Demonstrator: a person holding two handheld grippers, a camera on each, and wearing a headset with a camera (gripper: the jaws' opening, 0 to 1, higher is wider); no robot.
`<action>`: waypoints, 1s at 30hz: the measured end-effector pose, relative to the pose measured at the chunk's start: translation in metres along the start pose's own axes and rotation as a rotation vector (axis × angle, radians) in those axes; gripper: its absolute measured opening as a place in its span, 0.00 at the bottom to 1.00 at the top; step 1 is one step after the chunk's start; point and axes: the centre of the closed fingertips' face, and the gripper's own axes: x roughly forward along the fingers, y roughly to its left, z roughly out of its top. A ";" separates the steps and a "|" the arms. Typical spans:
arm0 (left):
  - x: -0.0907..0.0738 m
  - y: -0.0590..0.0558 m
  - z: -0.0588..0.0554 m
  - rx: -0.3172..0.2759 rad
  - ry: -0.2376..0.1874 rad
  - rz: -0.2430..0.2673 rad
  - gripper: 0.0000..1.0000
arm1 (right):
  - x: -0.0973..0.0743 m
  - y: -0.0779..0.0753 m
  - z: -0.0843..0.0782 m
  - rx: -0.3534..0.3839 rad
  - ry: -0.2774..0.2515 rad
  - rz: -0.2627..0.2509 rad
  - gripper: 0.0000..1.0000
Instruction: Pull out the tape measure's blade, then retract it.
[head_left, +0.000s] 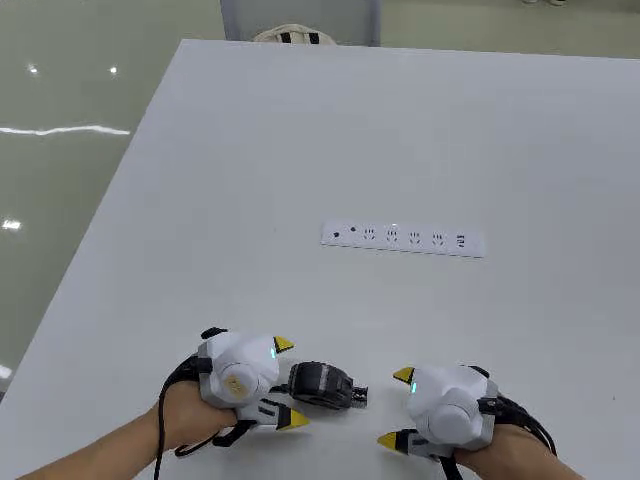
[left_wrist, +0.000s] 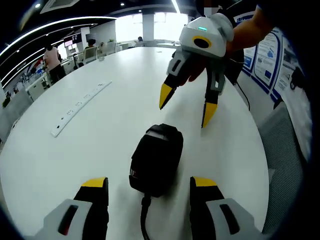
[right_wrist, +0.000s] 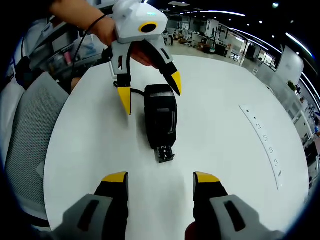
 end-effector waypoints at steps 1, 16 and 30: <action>0.000 0.000 0.001 0.002 -0.002 -0.003 0.63 | 0.001 -0.001 0.000 0.000 -0.001 -0.001 0.52; 0.008 -0.004 0.007 0.061 0.003 -0.042 0.58 | 0.013 -0.005 0.004 -0.018 -0.003 0.010 0.47; 0.017 -0.006 0.012 0.080 -0.001 -0.064 0.55 | 0.021 -0.006 0.003 -0.040 0.002 0.022 0.41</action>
